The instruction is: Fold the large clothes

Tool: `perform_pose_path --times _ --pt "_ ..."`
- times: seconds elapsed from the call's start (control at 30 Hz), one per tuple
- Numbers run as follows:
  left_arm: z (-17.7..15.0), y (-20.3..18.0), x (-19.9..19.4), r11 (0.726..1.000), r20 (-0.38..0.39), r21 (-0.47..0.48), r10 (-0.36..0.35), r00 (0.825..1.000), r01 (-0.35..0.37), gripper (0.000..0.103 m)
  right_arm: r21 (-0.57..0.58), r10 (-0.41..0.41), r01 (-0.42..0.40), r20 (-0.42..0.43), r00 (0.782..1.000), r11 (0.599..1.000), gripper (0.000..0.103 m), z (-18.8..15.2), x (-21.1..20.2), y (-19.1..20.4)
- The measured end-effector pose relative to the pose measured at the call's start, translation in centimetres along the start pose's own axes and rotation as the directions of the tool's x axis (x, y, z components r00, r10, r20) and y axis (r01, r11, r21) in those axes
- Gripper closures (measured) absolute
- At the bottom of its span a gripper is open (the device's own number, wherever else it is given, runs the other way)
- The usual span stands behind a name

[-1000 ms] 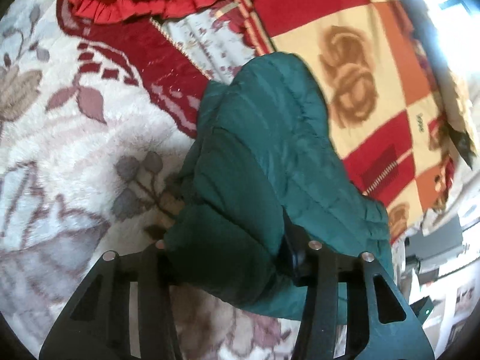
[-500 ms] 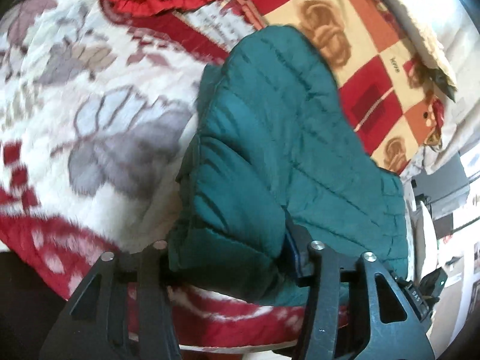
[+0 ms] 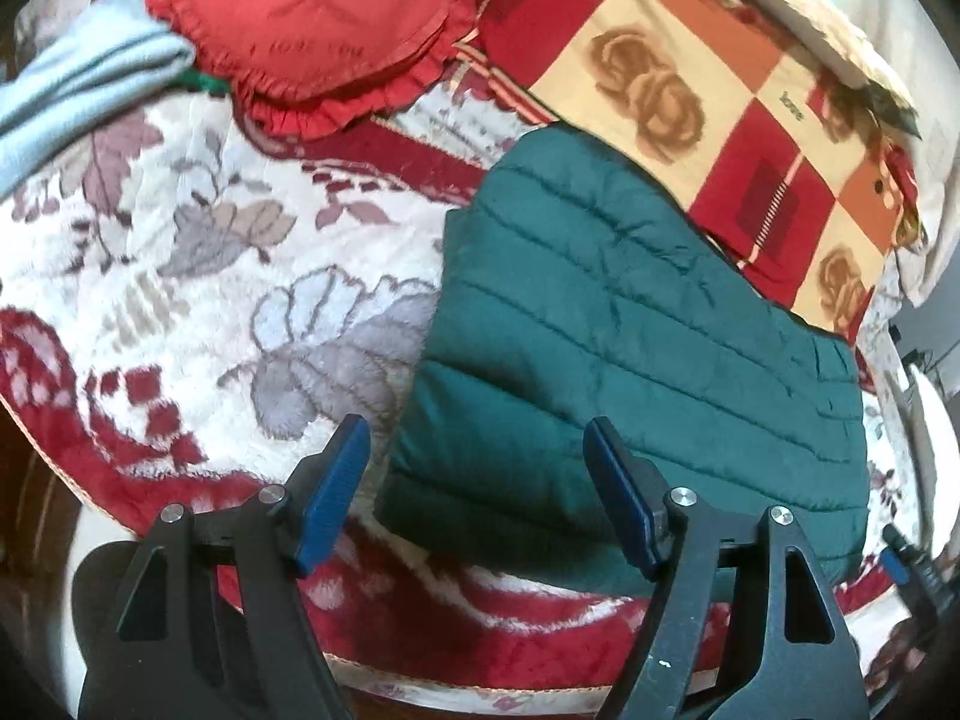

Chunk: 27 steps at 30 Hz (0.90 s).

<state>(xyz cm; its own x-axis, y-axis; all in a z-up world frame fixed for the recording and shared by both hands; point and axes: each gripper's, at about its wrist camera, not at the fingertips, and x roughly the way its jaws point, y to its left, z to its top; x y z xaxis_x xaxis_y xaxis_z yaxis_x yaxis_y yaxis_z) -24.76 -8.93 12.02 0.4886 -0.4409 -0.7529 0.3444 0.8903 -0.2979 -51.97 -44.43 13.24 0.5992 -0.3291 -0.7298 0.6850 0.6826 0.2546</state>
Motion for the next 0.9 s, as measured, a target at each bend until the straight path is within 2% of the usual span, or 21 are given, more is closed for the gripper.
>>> perform_pose_path --times 0.17,0.3,0.4,0.57,0.73,0.8,0.9 --pt "-0.7 -1.8 -0.9 0.999 0.038 0.033 0.019 0.999 -0.020 0.029 -0.115 0.004 0.002 0.054 0.999 0.993 0.028 -0.7 -2.0 3.4" --pt "-1.2 -3.2 -1.4 0.998 0.054 0.064 0.025 0.998 -0.029 0.029 -0.186 0.023 -0.006 0.092 0.995 0.983 0.023 -1.6 -2.7 6.5" --pt "-1.7 -4.4 -1.8 0.993 0.073 0.103 0.049 0.996 -0.057 0.029 -0.214 0.053 -0.031 0.098 0.994 0.976 0.020 -2.2 -2.8 8.7" --pt "-2.4 -5.5 -2.6 0.990 0.113 0.130 0.048 0.992 -0.062 0.029 -0.276 0.075 -0.048 0.088 0.993 0.960 0.019 -3.1 -2.3 11.9" --pt "-2.8 -6.5 -3.1 0.982 0.149 0.169 0.059 0.987 -0.085 0.029 -0.324 0.066 -0.027 0.111 0.992 0.946 0.017 -3.7 -2.3 13.8" --pt "-2.9 -7.0 -3.0 0.978 0.154 0.188 0.064 0.986 -0.092 0.029 -0.324 0.070 -0.030 0.111 0.991 0.946 0.013 -3.8 -2.2 14.1" --pt "-3.2 -7.4 -2.9 0.974 0.159 0.204 0.064 0.985 -0.096 0.029 -0.321 0.080 -0.046 0.093 0.992 0.946 0.012 -3.9 -1.8 14.1"
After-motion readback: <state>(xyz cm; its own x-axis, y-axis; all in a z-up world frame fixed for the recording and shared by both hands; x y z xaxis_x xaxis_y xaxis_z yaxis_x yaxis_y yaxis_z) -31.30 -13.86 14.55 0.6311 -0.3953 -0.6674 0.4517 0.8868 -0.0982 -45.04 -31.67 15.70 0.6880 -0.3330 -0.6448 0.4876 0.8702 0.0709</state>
